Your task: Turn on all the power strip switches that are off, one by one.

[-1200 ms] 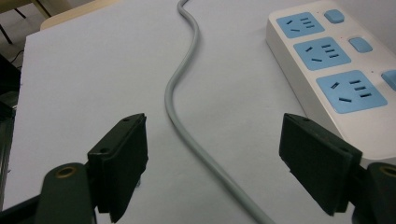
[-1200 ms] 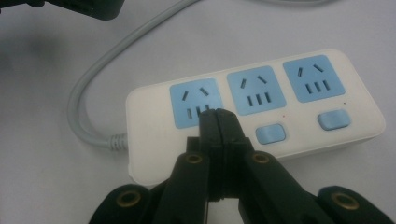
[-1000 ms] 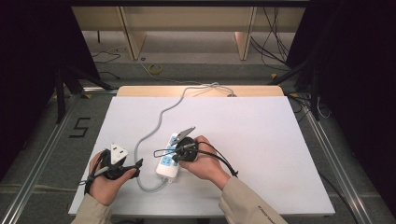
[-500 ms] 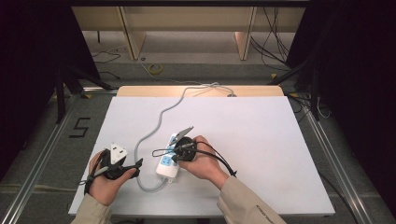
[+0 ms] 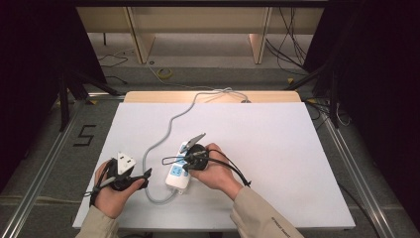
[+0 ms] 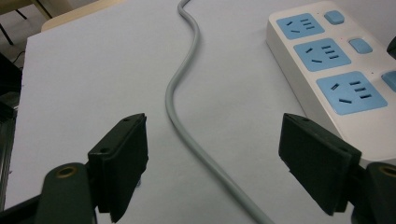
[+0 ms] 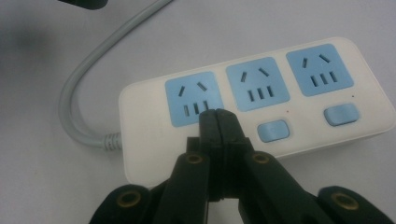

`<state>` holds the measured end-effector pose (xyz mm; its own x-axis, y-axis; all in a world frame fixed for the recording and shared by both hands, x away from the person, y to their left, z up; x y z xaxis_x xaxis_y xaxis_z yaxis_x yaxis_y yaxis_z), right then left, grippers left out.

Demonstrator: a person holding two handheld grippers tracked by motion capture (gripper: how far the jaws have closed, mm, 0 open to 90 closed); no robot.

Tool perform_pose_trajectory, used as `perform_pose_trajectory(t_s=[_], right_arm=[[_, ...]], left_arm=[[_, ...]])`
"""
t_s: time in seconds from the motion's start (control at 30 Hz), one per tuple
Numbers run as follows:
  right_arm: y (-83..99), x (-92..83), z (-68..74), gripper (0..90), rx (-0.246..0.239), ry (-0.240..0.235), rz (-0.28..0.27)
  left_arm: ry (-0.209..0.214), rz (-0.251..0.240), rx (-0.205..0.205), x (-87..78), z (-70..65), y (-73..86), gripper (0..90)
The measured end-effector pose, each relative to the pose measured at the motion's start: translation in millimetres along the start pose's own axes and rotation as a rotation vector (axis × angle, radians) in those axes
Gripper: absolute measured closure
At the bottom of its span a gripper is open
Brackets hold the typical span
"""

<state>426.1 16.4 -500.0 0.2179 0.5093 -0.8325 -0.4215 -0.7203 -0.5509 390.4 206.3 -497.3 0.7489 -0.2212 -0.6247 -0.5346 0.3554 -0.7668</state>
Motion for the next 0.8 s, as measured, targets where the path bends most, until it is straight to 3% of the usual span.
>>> perform_pose_trajectory(t_s=[0.8], right_arm=[[0.2, 6.0, 2.2, 90.0, -0.009, -0.006, 0.032]], left_arm=[[-0.001, 0.001, 0.003, 0.1, -0.2, -0.5, 23.8]])
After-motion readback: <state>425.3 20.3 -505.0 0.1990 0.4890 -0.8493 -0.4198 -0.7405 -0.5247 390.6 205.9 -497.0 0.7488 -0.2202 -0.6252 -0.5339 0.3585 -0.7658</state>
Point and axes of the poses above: each handheld gripper's, and its own axes: x roughly forward along the jaws, y roughly out of its underside, z roughly to its left, the point moved 7 cm from there along x, roughly forward along the jaws, and after that the axes turned 2 degrees about z, right-handed, at the moved point
